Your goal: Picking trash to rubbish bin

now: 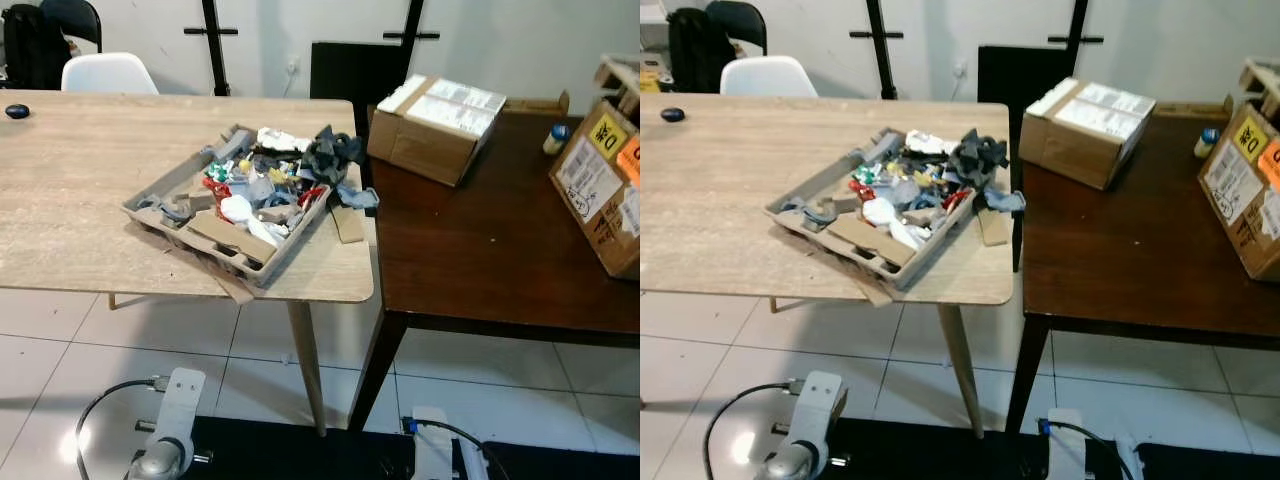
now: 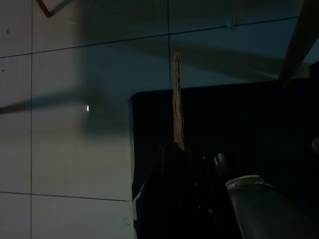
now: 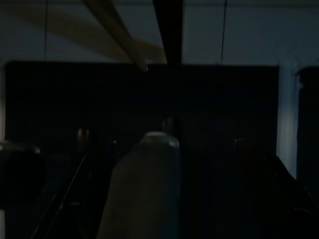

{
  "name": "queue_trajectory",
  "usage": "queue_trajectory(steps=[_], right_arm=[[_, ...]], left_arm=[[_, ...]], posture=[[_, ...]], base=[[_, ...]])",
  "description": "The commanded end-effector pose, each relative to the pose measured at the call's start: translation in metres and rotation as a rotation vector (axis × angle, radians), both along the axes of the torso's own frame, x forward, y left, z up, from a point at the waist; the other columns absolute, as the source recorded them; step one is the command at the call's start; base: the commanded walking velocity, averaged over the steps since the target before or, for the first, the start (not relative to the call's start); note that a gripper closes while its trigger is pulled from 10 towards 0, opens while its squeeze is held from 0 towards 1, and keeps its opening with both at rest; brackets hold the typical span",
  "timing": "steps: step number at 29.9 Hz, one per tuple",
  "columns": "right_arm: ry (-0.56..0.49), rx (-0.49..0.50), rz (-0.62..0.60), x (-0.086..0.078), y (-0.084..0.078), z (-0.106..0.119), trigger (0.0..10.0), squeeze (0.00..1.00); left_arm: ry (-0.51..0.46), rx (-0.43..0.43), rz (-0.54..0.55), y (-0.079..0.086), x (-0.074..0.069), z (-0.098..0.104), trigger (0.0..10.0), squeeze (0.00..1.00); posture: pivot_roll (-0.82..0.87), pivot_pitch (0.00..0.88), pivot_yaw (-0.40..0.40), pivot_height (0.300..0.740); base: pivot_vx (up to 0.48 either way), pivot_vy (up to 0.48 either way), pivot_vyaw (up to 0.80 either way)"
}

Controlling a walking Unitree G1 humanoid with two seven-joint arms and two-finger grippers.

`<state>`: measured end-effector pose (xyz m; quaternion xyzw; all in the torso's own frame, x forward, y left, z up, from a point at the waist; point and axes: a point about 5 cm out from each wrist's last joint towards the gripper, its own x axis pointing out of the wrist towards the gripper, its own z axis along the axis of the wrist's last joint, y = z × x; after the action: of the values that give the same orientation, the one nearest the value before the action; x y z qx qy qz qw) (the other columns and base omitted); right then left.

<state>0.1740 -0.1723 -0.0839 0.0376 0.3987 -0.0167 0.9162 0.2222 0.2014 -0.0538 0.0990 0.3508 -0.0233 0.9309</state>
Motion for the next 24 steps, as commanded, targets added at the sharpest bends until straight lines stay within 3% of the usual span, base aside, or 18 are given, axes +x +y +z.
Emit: queue_trajectory(steps=[1, 24], right_arm=[[-0.002, -0.002, -0.01, -0.002, 0.001, -0.001, 10.0, 0.0], [0.003, -0.052, 0.009, 0.01, -0.013, 0.005, 10.0, 0.0]], left_arm=[[0.013, 0.019, -0.016, 0.004, -0.003, -0.001, 10.0, 0.0], [0.02, -0.025, 0.013, -0.007, 0.006, 0.001, 10.0, 0.0]], posture=[[0.12, 0.16, 0.047, 0.74], [0.08, 0.158, 0.025, 0.74]], base=[[0.0, 0.0, 0.0], [0.0, 0.0, 0.0]])
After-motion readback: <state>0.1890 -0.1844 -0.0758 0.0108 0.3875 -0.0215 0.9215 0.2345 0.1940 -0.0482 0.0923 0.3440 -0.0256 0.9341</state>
